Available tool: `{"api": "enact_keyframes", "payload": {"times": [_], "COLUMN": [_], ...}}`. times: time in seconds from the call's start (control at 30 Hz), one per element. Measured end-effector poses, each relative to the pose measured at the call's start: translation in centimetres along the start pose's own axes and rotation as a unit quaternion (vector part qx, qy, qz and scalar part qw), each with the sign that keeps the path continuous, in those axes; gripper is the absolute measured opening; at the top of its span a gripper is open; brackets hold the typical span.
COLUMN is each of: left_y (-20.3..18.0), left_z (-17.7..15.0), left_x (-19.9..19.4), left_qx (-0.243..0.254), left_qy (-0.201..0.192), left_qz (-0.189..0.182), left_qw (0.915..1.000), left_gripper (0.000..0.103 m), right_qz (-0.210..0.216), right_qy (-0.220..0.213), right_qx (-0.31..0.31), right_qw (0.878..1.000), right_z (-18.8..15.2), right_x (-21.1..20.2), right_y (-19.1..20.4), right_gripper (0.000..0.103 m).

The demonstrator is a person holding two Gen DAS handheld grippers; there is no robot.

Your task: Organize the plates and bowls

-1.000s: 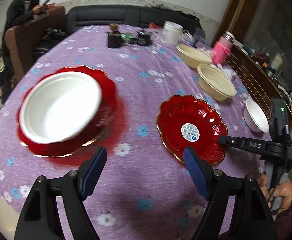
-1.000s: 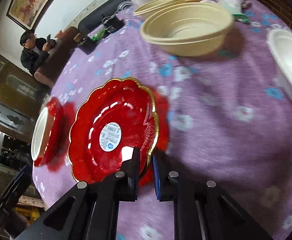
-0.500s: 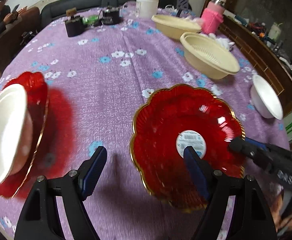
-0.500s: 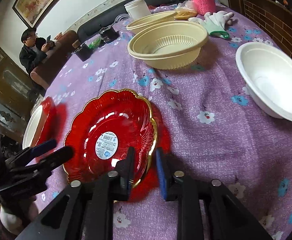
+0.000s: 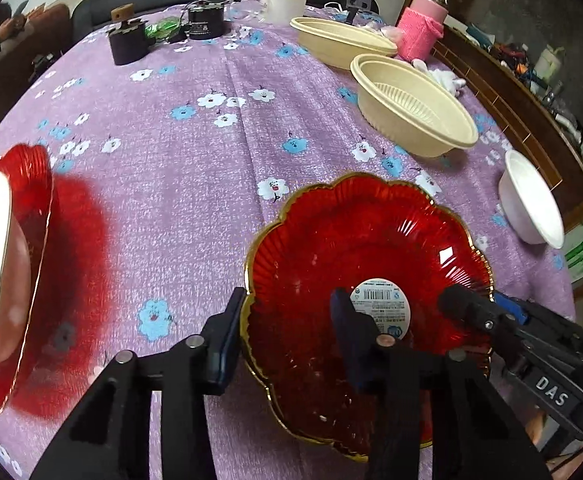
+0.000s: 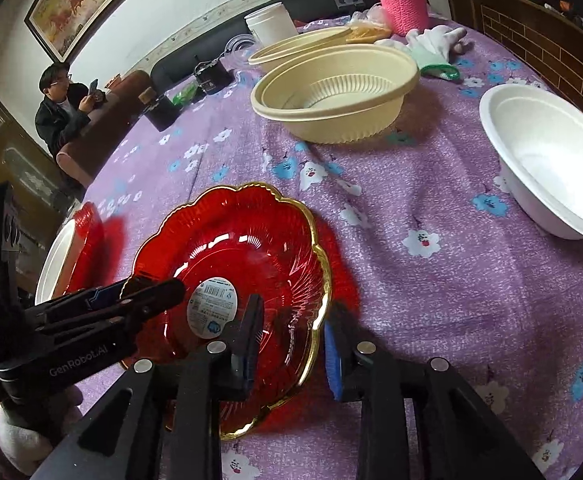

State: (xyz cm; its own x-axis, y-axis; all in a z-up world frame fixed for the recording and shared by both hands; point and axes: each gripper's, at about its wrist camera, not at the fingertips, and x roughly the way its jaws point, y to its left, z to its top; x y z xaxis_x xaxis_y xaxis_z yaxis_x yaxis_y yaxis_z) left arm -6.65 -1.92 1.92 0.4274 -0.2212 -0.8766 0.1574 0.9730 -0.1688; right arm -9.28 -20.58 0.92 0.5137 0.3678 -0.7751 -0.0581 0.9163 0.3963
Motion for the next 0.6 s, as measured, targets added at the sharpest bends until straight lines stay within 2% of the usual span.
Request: {"api": "enact_keyframes", "payload": {"times": [0.3, 0.5, 0.6], "left_y": [0.8, 5.1, 8.3], "left_z": [-1.0, -1.7, -1.8], "left_x": [-5.9, -9.8, -11.5], "left_qx": [0.000, -0.034, -0.057], "left_qy": [-0.075, -0.114, -0.131], "left_qz": [0.006, 0.029, 0.055], "left_qw": [0.9972, 0.9925, 0.9883], "left_gripper": [0.041, 0.041, 0.041], "right_qz": [-0.003, 0.022, 0.036], "right_qy": [-0.028, -0.044, -0.044], "right_qx": [-0.026, -0.065, -0.093], "right_qw": [0.999, 0.997, 0.994], "right_z": [0.0, 0.9, 1.5], "right_x": [-2.3, -2.7, -1.8], "right_y": [2.7, 7.5, 11.2], "right_gripper": [0.029, 0.029, 0.029]}}
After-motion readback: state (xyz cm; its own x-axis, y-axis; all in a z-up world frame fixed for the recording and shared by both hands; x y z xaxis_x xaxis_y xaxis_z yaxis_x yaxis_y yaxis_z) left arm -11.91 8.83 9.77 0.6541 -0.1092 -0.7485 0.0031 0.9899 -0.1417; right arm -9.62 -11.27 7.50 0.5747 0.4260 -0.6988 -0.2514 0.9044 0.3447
